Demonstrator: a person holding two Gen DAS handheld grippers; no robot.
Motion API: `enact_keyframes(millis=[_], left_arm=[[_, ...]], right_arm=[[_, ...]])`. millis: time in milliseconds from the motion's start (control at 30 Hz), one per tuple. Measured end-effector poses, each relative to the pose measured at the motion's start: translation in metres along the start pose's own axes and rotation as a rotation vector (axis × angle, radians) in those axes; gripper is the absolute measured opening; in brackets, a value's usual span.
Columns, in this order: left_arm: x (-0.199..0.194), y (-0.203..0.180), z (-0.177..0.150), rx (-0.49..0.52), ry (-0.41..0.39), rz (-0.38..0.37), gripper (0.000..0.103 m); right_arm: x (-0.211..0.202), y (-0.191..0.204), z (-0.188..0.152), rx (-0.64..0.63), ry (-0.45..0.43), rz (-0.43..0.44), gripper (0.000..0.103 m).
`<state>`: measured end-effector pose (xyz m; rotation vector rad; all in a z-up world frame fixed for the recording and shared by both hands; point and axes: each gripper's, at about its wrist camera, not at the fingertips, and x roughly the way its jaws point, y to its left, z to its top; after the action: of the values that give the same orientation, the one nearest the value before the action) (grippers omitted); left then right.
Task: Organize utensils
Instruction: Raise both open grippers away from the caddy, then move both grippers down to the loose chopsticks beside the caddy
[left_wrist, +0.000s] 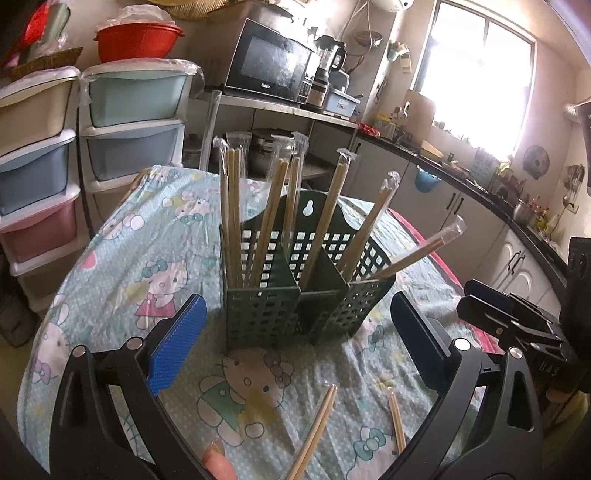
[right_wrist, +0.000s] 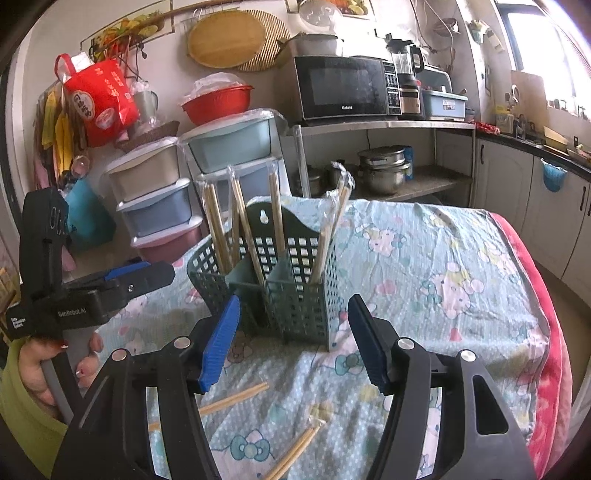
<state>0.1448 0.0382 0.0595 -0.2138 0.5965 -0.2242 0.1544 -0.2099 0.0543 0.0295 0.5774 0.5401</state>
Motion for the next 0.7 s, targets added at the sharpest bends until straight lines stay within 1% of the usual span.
enact_keyframes(millis=[433, 700], left_arm=[[0.015, -0.014, -0.017, 0.040, 0.070, -0.015, 0.092], [0.032, -0.020, -0.031, 0.062, 0.130, -0.024, 0.092]], right_arm=[[0.009, -0.007, -0.027, 0.018, 0.079, 0.001, 0.059], [0.020, -0.012, -0.053, 0.037, 0.155, 0.007, 0.058]])
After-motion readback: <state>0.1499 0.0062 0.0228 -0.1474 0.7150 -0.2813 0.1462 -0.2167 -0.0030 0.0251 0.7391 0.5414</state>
